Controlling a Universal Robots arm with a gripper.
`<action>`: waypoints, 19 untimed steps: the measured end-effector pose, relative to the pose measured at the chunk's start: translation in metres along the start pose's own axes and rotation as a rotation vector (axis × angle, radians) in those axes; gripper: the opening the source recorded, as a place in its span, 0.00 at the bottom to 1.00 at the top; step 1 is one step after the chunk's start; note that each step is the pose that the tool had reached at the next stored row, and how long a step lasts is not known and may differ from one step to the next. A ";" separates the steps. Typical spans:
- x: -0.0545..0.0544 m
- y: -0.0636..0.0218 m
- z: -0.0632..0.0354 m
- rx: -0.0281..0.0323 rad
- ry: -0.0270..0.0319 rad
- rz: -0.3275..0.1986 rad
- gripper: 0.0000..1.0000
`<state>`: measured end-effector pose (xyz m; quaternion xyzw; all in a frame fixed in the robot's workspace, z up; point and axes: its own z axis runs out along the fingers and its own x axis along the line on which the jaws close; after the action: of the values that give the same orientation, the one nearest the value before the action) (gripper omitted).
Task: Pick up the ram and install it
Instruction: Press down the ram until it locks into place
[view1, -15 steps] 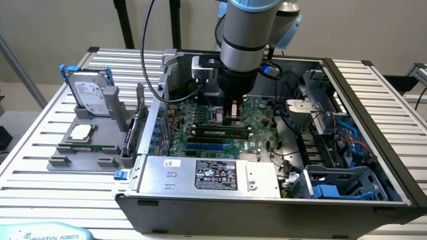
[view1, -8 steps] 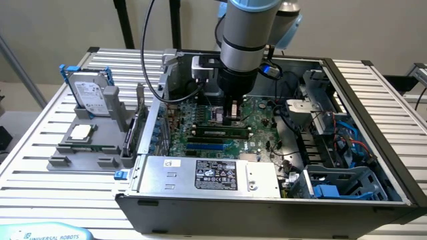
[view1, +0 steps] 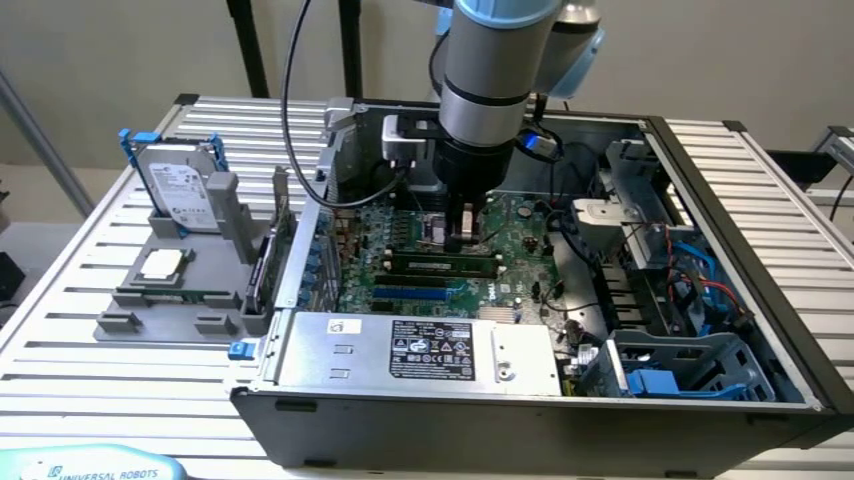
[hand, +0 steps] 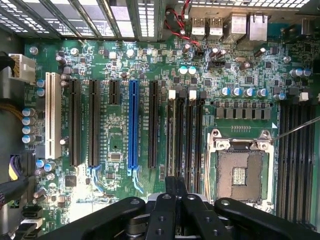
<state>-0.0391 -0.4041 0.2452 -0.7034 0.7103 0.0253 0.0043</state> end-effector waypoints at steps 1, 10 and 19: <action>0.000 0.0002 0.0015 0.0001 -0.0002 0.000 0.11; 0.000 0.0022 0.0137 0.0001 -0.0003 0.000 0.11; 0.000 0.0023 0.0130 0.0004 -0.0007 0.000 0.11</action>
<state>-0.0418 -0.4037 0.2323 -0.7034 0.7104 0.0254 0.0047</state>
